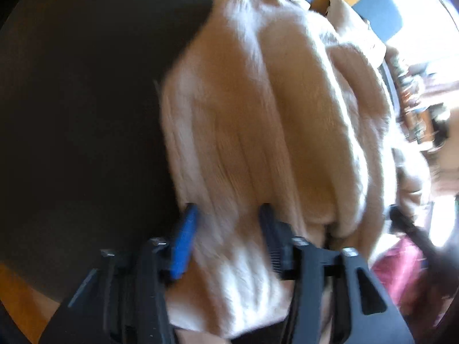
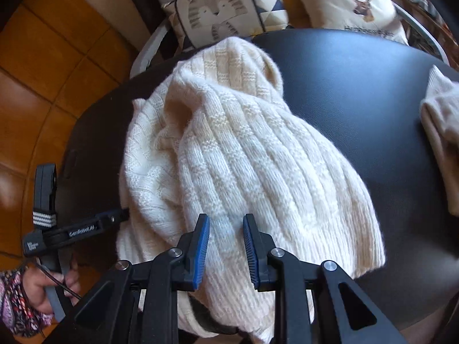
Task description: Fold clothes
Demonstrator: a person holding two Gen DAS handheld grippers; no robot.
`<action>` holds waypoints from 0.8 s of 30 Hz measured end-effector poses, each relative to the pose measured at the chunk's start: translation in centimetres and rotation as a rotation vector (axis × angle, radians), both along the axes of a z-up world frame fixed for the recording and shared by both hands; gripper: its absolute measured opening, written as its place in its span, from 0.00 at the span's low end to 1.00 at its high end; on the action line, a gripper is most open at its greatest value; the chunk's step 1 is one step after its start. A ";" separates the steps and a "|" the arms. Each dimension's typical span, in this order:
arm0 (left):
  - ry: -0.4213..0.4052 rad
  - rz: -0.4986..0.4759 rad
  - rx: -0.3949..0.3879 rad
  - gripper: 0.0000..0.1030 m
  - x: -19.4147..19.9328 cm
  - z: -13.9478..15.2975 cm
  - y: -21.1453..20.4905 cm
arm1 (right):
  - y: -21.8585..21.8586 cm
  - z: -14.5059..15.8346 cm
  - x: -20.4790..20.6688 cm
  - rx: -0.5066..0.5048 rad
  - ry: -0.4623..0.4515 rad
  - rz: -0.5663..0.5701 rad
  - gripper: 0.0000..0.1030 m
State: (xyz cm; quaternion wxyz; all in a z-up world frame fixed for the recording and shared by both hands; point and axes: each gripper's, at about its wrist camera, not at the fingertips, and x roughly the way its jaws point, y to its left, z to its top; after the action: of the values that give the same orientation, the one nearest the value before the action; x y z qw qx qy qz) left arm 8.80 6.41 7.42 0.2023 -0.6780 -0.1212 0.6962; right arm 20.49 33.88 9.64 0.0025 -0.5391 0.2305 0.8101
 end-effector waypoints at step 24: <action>0.412 -0.441 -0.137 0.09 -9.7 13.6 -1.5 | -4.5 -2.4 4.0 0.052 0.089 -0.136 0.24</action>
State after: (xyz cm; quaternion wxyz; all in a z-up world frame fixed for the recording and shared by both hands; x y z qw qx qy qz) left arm -0.94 4.94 21.05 0.3225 -0.5448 0.1197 0.7647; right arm 24.50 29.35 7.28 0.0612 -0.4855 0.2453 0.8369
